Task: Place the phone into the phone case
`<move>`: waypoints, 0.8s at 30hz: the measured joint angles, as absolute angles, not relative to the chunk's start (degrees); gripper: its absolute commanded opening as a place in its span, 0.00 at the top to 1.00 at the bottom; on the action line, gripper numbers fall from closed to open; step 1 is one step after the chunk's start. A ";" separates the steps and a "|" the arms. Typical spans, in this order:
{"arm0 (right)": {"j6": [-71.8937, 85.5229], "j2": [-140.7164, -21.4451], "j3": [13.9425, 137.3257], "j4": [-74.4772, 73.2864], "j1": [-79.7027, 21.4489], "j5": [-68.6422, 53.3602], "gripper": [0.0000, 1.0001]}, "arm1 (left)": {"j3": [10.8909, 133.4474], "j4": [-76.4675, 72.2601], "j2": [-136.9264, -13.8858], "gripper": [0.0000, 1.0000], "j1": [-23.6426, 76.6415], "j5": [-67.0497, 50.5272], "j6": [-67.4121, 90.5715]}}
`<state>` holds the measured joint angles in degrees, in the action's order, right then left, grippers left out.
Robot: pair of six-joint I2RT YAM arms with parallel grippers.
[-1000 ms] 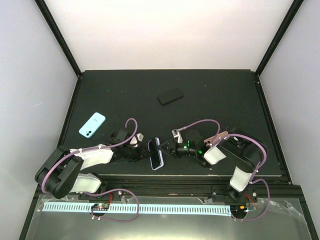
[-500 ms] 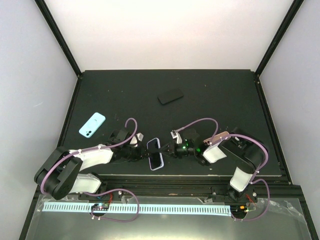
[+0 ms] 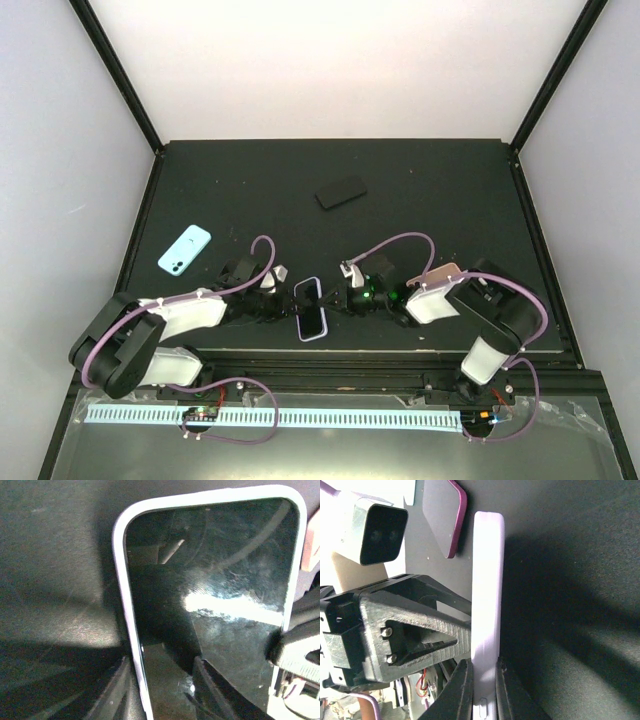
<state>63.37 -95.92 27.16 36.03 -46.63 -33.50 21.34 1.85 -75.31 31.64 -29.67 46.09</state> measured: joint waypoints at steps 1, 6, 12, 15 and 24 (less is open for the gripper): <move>63.16 -95.74 27.31 35.38 -46.63 -33.34 0.96 | 21.34 1.89 -75.05 0.55 31.64 -29.71 46.09; 61.80 -92.42 27.03 32.84 -46.89 -31.73 0.97 | 21.19 5.10 -71.40 0.42 29.89 -30.00 45.43; 61.14 -83.05 25.10 32.42 -46.59 -30.39 0.97 | 20.21 8.99 -61.52 0.34 22.35 -36.47 43.55; 61.49 -78.76 23.73 34.50 -46.30 -30.55 0.97 | 20.21 8.73 -56.18 0.34 19.20 -42.37 43.20; 67.00 -77.56 23.05 46.39 -45.87 -34.81 0.96 | 19.27 1.02 -51.42 0.46 16.93 -56.40 46.87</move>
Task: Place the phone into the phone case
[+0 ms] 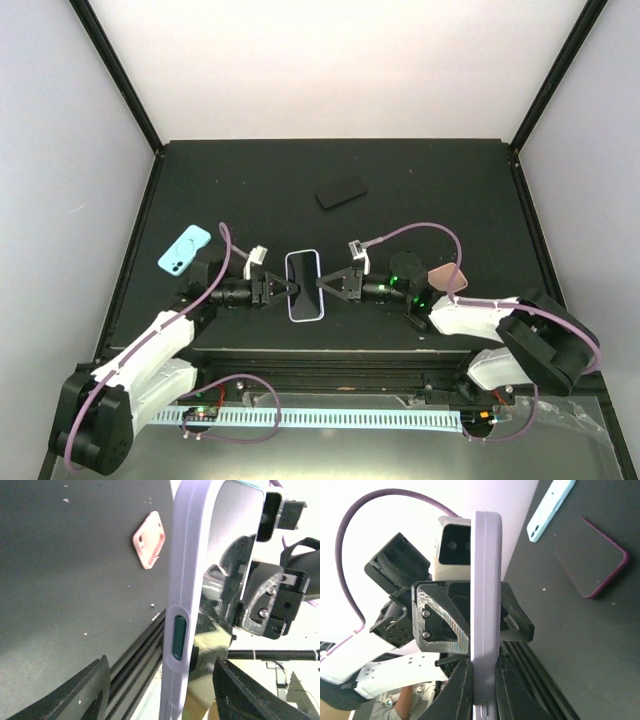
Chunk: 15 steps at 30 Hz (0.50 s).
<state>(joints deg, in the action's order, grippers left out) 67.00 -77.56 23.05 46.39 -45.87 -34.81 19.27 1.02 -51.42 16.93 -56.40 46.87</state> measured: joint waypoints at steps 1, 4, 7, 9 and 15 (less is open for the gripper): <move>67.77 -78.04 23.05 47.92 -45.87 -35.27 0.96 | 18.90 -0.14 -51.00 0.51 16.93 -57.36 47.62; 70.48 -80.66 23.07 52.86 -45.87 -36.58 0.96 | 18.20 -2.42 -49.80 0.66 16.93 -59.18 49.54; 72.69 -83.35 23.07 56.36 -45.69 -37.63 0.94 | 17.91 -5.04 -49.23 0.77 16.93 -59.75 51.59; 73.67 -84.40 23.05 58.33 -45.39 -38.20 0.90 | 17.10 -6.81 -49.19 0.82 16.78 -59.75 53.21; 74.91 -85.23 22.68 59.48 -44.51 -38.89 0.69 | 16.67 -11.77 -49.93 0.91 16.56 -61.01 56.45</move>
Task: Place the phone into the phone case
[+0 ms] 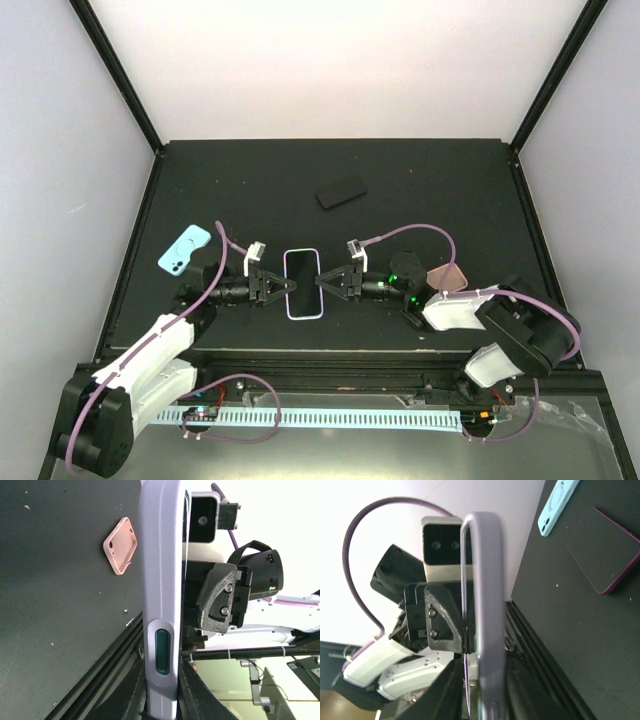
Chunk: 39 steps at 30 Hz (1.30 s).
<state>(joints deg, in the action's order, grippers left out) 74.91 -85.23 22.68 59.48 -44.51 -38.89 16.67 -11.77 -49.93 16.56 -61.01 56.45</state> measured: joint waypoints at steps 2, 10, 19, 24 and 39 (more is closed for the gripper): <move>75.07 -85.17 22.68 59.55 -44.45 -39.29 0.62 | 16.67 -12.08 -50.02 0.93 16.56 -61.04 57.25; 74.48 -84.36 21.65 59.44 -44.36 -42.54 0.42 | 16.67 -12.19 -49.82 0.94 16.56 -58.96 58.96; 74.19 -83.88 21.32 57.36 -45.78 -44.82 0.45 | 16.71 -13.02 -49.45 0.94 16.56 -56.88 59.31; 74.32 -83.83 20.95 57.23 -46.48 -45.60 0.54 | 16.73 -13.45 -49.45 0.94 16.56 -55.92 59.68; 77.56 -82.41 19.53 57.82 -46.54 -44.56 0.99 | 20.82 -7.49 -49.36 0.95 16.71 -55.33 55.77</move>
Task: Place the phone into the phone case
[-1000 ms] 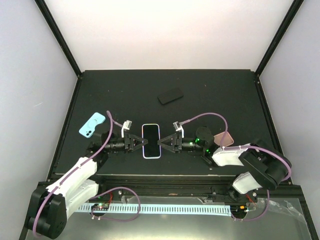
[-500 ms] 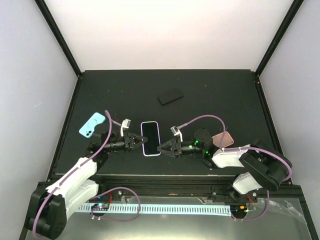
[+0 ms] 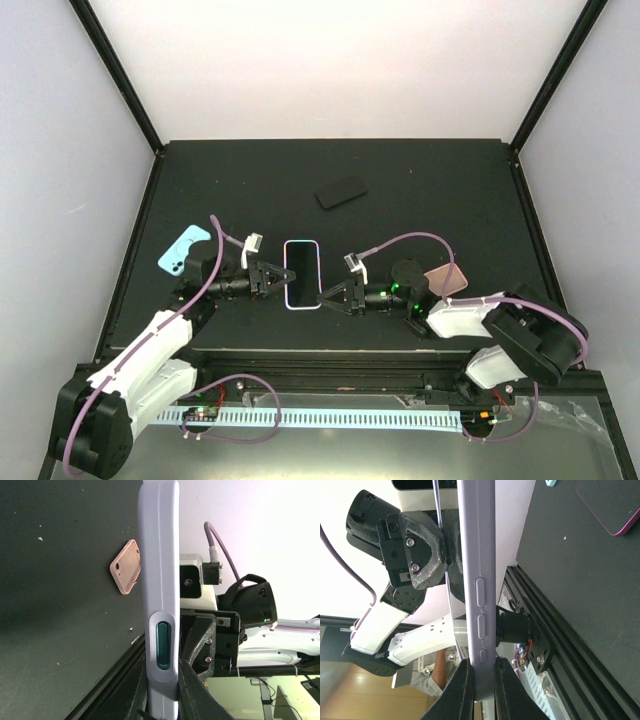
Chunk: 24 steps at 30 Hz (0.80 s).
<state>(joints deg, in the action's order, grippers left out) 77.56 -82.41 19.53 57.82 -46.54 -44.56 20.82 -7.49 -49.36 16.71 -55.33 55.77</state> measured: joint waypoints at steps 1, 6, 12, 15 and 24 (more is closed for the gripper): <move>77.41 -82.21 19.53 57.65 -46.54 -44.45 0.99 | 21.21 -6.72 -49.36 0.95 16.73 -55.27 55.20; 76.58 -79.81 19.53 54.61 -46.72 -43.55 0.99 | 21.74 -5.52 -49.06 0.94 16.99 -55.35 54.00; 74.50 -77.91 19.75 51.27 -46.92 -42.57 0.79 | 21.71 -6.04 -49.06 0.94 17.02 -55.94 54.68; 74.00 -77.14 20.27 50.17 -46.87 -42.57 0.65 | 21.61 -7.40 -49.06 0.94 16.97 -56.40 55.88; 70.02 -73.32 24.45 42.76 -46.85 -40.16 0.42 | 20.29 -8.32 -46.81 0.94 16.82 -58.83 57.69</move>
<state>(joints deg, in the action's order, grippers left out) 70.02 -73.32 24.45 42.76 -46.85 -40.16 20.29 -8.32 -46.81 16.82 -58.83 57.69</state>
